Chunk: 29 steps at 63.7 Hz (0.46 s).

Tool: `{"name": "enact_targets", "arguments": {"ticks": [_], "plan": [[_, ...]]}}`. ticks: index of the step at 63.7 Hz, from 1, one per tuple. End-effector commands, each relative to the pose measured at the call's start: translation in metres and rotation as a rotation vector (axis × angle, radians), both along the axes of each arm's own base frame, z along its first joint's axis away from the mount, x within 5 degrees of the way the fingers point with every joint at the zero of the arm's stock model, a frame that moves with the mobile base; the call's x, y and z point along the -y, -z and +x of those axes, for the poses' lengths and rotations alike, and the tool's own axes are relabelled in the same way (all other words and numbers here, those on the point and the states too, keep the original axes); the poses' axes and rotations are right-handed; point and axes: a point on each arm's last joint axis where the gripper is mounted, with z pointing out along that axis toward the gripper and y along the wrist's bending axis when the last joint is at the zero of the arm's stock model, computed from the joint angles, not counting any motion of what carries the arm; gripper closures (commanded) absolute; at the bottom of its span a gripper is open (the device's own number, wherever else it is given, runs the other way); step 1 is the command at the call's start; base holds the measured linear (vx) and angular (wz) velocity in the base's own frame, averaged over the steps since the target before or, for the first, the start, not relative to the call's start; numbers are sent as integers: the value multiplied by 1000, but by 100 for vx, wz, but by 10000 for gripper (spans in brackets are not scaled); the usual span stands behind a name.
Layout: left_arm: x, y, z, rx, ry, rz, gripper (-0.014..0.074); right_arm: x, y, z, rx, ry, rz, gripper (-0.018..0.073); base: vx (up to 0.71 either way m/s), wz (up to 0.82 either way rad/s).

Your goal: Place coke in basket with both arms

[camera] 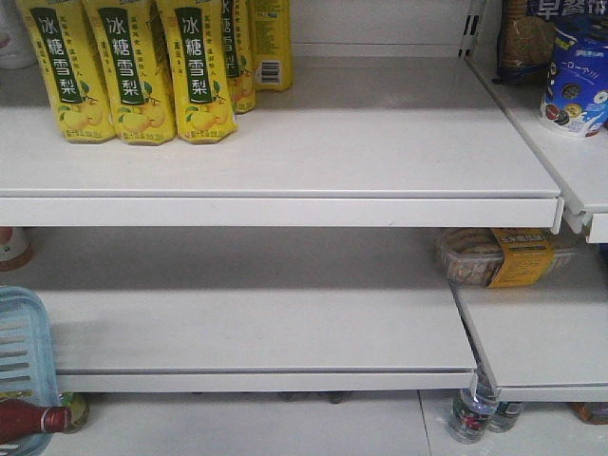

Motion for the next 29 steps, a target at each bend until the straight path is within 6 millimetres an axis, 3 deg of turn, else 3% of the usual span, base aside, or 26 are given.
{"name": "enact_targets", "arguments": {"ticks": [1,29], "plan": [[1,-20,-4,208,9,45,603,0,-4,-1,77,-2,-16,568,0,0],[1,-20,-4,208,9,45,603,0,-4,-1,77,-2,-16,568,0,0]]}}
